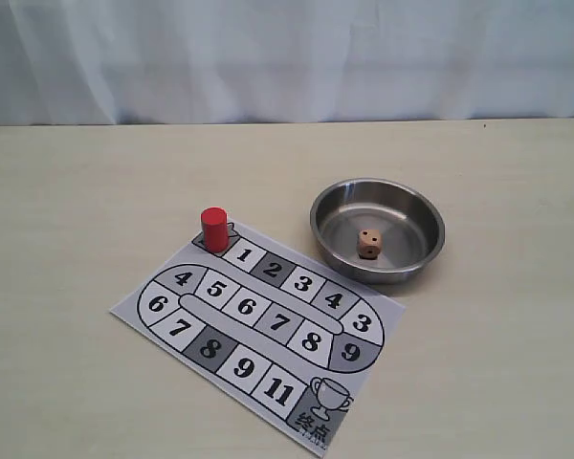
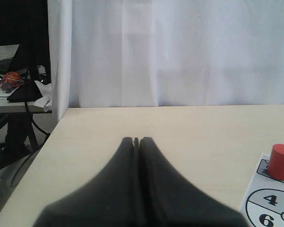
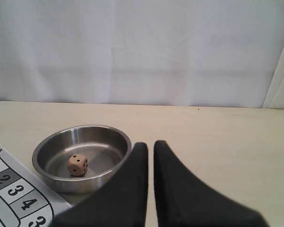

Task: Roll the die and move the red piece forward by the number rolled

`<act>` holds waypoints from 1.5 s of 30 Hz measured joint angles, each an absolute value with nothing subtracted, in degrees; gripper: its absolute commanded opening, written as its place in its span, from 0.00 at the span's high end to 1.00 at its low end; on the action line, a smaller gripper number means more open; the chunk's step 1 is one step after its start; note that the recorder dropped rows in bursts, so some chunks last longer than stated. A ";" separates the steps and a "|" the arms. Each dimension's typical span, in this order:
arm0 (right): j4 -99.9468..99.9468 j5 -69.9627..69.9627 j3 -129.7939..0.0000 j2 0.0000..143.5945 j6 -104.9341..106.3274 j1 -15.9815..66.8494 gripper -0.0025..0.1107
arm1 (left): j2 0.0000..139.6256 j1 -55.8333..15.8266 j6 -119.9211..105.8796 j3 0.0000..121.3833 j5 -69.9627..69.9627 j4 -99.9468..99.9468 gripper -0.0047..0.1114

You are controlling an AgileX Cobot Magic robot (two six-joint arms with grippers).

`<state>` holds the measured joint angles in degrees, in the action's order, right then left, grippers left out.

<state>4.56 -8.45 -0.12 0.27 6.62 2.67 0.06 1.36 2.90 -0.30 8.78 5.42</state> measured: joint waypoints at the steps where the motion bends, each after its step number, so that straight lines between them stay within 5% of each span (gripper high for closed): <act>1: 4.56 -8.45 -0.12 0.27 6.62 2.67 0.94 | 0.06 1.36 2.90 -0.30 8.78 5.42 0.96; 14: 7.18 3.75 -1.15 0.27 5.90 2.67 0.94 | 0.06 1.36 2.90 -0.30 8.78 5.42 0.96; 29: 9.55 -21.44 -34.45 12.09 5.24 2.67 0.93 | 0.06 1.36 2.90 -0.30 8.78 5.42 0.96; 38: 9.55 -25.78 -45.09 29.71 6.44 2.67 0.58 | 0.06 1.36 2.90 -0.30 8.78 5.42 0.96; 45: 14.01 -35.47 -53.35 51.09 18.68 2.67 0.54 | 0.06 1.36 2.90 -0.30 8.78 5.42 0.96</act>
